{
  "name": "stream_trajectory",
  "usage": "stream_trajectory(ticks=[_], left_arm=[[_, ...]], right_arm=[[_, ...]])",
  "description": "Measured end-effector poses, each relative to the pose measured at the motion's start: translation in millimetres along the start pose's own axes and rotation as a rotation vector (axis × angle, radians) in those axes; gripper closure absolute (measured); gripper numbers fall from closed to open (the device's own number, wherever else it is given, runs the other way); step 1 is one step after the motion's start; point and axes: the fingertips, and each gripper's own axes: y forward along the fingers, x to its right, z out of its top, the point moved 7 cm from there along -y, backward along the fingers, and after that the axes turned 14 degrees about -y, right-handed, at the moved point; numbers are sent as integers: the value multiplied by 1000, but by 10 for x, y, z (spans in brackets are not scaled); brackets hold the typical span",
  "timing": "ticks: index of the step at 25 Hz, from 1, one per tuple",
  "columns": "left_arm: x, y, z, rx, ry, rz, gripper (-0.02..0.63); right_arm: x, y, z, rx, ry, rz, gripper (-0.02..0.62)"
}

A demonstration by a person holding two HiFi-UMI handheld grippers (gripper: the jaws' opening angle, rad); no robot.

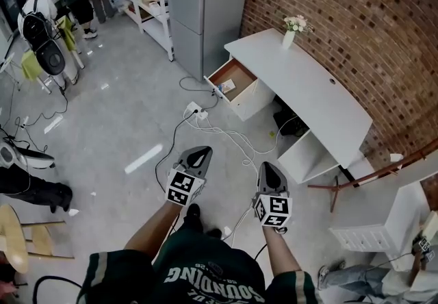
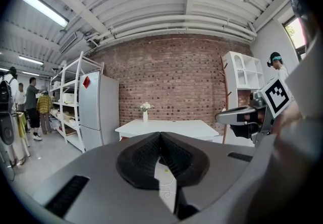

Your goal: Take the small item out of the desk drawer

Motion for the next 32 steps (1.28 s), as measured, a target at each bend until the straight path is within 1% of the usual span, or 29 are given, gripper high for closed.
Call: stream_trajectory(ticks=[8, 14, 21, 32], left_arm=[[-67, -61, 40, 15, -20, 44, 591], [-202, 87, 74, 18, -32, 52, 591], [-439, 495, 137, 12, -39, 41, 591], [-1161, 1267, 414, -15, -66, 17, 591]], right_arm=[[80, -38, -48, 1, -8, 13, 571], [97, 173, -20, -1, -15, 31, 571], [192, 623, -18, -11, -19, 37, 571], [293, 1589, 153, -47, -23, 34, 571]])
